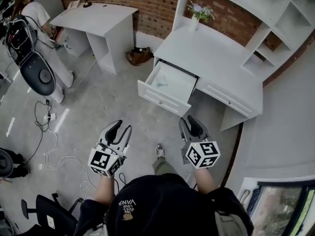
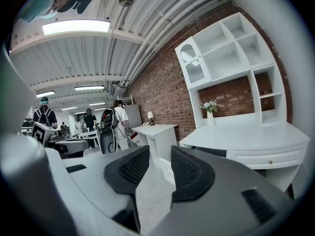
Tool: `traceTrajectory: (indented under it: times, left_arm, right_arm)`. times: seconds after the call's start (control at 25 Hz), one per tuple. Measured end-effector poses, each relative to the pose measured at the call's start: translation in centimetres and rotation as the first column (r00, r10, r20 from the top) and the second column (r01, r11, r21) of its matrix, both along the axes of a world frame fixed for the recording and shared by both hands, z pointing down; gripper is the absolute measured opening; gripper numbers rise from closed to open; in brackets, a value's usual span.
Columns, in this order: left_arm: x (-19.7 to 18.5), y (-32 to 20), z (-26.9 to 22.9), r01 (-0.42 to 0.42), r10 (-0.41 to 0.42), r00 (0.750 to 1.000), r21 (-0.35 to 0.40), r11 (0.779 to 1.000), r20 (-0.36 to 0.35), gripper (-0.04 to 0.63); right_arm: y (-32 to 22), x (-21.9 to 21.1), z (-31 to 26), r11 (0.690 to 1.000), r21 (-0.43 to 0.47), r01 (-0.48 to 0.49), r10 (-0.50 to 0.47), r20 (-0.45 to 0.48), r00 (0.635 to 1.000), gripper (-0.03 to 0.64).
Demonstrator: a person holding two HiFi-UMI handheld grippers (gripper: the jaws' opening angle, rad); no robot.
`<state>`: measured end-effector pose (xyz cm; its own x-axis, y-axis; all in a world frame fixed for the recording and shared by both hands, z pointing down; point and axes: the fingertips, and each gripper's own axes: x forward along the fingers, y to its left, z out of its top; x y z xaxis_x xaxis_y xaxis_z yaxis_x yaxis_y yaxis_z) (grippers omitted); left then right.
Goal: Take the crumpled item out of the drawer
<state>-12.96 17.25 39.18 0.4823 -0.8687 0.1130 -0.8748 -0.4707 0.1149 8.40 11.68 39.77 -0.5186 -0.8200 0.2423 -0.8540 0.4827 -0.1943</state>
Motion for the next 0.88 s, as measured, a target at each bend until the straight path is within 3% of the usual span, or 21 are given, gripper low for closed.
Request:
traceTrajectory:
  times: [0.48, 0.88]
  left_arm:
    - [2.1, -14.8, 0.3, 0.114, -0.114, 0.993, 0.000, 0.993, 0.008, 0.135]
    - [2.0, -20.9, 1.7, 0.174, -0.174, 0.985, -0.015, 0.985, 0.006, 0.135]
  right_arm:
    - [-16.0, 2.2, 2.3, 0.993, -0.044, 0.107, -0.108, -0.037, 0.993, 0.126]
    - [-24.5, 2.5, 4.9, 0.985, -0.077, 0.154, -0.159, -0.068, 0.985, 0.129]
